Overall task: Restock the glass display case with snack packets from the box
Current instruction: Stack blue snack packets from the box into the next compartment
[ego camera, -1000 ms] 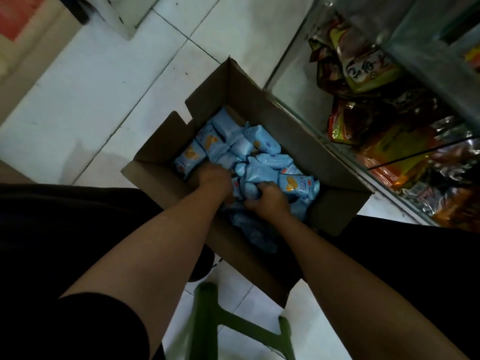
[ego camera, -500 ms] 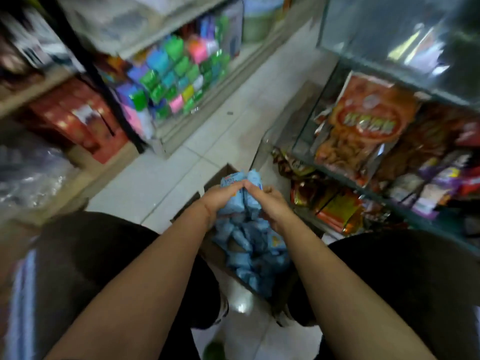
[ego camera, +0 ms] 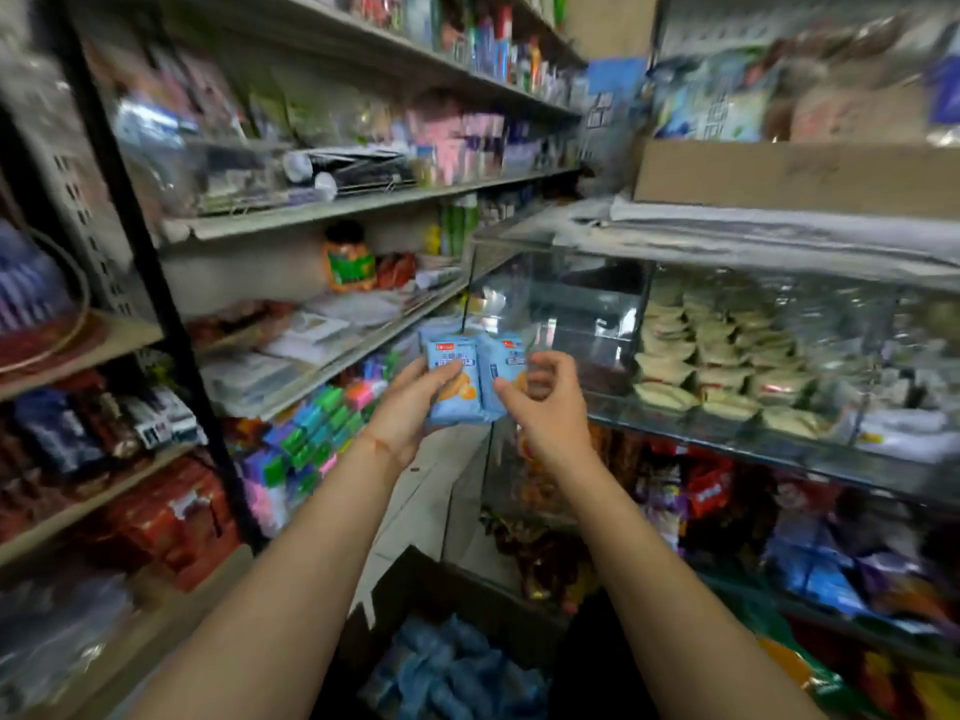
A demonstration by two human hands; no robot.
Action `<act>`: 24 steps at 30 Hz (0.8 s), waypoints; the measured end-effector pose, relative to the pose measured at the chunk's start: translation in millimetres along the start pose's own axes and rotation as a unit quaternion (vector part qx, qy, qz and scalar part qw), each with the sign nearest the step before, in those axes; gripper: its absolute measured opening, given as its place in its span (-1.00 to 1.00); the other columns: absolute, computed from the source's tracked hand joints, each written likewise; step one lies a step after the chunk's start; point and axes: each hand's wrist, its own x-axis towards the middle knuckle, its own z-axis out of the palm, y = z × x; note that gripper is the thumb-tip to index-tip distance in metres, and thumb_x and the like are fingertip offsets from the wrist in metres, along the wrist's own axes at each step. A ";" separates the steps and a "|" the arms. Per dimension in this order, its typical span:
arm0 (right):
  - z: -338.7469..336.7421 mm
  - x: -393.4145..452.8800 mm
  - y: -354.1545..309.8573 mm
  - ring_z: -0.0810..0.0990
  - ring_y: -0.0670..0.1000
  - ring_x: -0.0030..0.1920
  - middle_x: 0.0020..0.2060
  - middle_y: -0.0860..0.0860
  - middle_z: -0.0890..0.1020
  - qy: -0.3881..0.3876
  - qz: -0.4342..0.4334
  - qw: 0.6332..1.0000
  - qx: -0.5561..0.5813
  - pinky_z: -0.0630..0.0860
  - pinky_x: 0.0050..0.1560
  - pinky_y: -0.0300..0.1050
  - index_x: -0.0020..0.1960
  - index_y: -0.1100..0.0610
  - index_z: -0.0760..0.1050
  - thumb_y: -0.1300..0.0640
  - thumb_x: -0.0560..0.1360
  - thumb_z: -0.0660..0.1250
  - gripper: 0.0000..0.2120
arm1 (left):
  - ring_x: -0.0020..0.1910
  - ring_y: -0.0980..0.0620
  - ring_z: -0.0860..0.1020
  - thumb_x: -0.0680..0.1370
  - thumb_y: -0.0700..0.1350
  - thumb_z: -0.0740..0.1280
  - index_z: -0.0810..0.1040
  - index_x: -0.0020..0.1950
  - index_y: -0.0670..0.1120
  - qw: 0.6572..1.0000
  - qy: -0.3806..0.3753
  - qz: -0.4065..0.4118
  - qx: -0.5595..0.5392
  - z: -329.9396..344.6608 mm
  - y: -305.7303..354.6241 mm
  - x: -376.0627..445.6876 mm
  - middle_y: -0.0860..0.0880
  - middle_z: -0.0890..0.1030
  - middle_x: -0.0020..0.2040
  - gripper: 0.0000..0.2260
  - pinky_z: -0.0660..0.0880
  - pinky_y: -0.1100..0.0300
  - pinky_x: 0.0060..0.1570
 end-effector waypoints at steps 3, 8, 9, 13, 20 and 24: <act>-22.1 17.1 -21.8 0.56 -0.06 -0.17 -0.13 0.01 0.58 0.038 -0.036 0.998 -0.035 0.53 -0.13 -0.18 0.13 0.08 0.35 0.14 0.34 0.55 -0.52 | 0.10 -0.16 0.63 0.55 -0.15 0.36 0.53 0.29 -0.12 0.999 -0.020 0.026 0.028 24.6 21.7 5.2 -0.14 0.66 0.13 -0.69 0.55 -0.10 0.08; -42.0 62.4 -29.8 0.60 -0.03 -0.17 -0.13 0.00 0.59 0.081 -0.012 0.991 -0.107 0.57 -0.09 -0.01 0.13 0.05 0.29 0.04 0.31 0.57 -0.44 | 0.04 -0.08 0.64 0.51 -0.31 0.35 0.50 0.28 -0.13 0.989 -0.045 0.064 0.122 62.6 49.8 37.6 -0.16 0.63 0.16 -0.65 0.58 0.04 0.06; -44.3 72.2 -29.2 0.62 0.02 -0.12 -0.07 0.05 0.61 0.091 -0.008 0.988 -0.126 0.57 -0.08 -0.02 0.15 0.06 0.29 0.02 0.31 0.56 -0.43 | -0.01 -0.01 0.64 0.51 -0.32 0.36 0.48 0.30 -0.14 0.985 -0.050 0.076 0.146 70.0 54.3 44.3 -0.14 0.63 0.16 -0.64 0.59 0.18 -0.04; -50.3 106.9 -24.3 0.62 0.14 0.01 0.07 0.14 0.60 0.076 0.023 0.973 -0.217 0.43 -0.16 -0.16 0.26 0.17 0.27 0.04 0.43 0.45 -0.47 | -0.03 0.03 0.56 0.53 -0.24 0.40 0.30 0.34 -0.15 0.963 -0.025 0.110 0.243 93.9 58.7 77.1 -0.05 0.54 0.11 -0.56 0.53 0.40 -0.26; -38.8 167.9 6.8 0.34 0.19 0.39 0.35 0.16 0.43 0.057 0.182 0.885 -0.424 0.32 0.30 0.07 0.45 0.12 0.09 -0.11 0.46 0.36 -0.28 | 0.21 -0.17 0.52 0.56 -0.08 0.34 0.26 0.41 -0.13 0.915 -0.065 0.040 0.395 103.4 25.2 152.1 -0.17 0.49 0.30 -0.52 0.50 -0.04 0.18; -29.9 208.0 29.7 0.30 0.24 0.39 0.35 0.21 0.40 0.094 0.168 0.900 -0.391 0.32 0.31 0.10 0.46 0.18 0.09 -0.03 0.51 0.33 -0.33 | 0.09 -0.17 0.56 0.54 -0.06 0.36 0.31 0.36 -0.13 0.880 -0.087 0.001 0.468 103.2 10.9 194.7 -0.16 0.52 0.24 -0.55 0.58 -0.02 -0.02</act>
